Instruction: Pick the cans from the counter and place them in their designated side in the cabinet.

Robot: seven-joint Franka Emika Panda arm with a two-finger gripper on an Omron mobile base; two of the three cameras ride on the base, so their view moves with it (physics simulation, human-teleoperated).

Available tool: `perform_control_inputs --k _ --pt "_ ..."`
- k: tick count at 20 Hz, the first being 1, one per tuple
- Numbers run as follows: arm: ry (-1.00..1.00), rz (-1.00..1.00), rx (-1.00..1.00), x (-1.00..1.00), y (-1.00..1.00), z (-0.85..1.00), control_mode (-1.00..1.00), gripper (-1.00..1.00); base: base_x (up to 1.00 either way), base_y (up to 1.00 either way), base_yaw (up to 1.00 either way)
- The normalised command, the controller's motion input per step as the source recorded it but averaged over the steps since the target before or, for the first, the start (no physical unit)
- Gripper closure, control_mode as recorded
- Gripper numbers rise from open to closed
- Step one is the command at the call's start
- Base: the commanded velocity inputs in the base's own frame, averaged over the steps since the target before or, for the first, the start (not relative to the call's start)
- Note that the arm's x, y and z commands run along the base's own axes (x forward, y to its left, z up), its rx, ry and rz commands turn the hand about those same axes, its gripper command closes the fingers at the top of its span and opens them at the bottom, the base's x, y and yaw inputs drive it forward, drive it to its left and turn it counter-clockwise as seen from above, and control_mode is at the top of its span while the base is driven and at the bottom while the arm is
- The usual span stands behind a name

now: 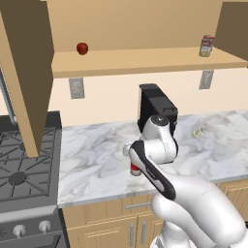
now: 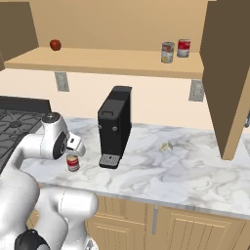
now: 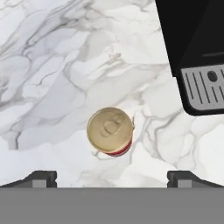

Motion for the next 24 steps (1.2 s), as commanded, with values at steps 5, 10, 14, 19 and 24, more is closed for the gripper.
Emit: perform_control_inputs --k 5,10,14,19,24 --pt "0.03 0.0 0.0 0.16 0.01 -0.23 -1.0 -1.0 0.0 0.0 0.0" --pt "0.02 0.0 0.0 0.14 0.03 -0.24 -1.0 -1.0 0.0 0.0 0.0" --pt "0.03 0.0 0.0 0.18 0.06 -0.27 -1.0 -1.0 0.0 0.0 0.0" --pt "0.03 0.0 0.0 0.2 0.05 -0.26 -1.0 -1.0 0.0 0.0 0.0" --pt "0.02 0.0 0.0 0.19 0.0 -0.24 -1.0 -1.0 0.0 0.0 0.0"
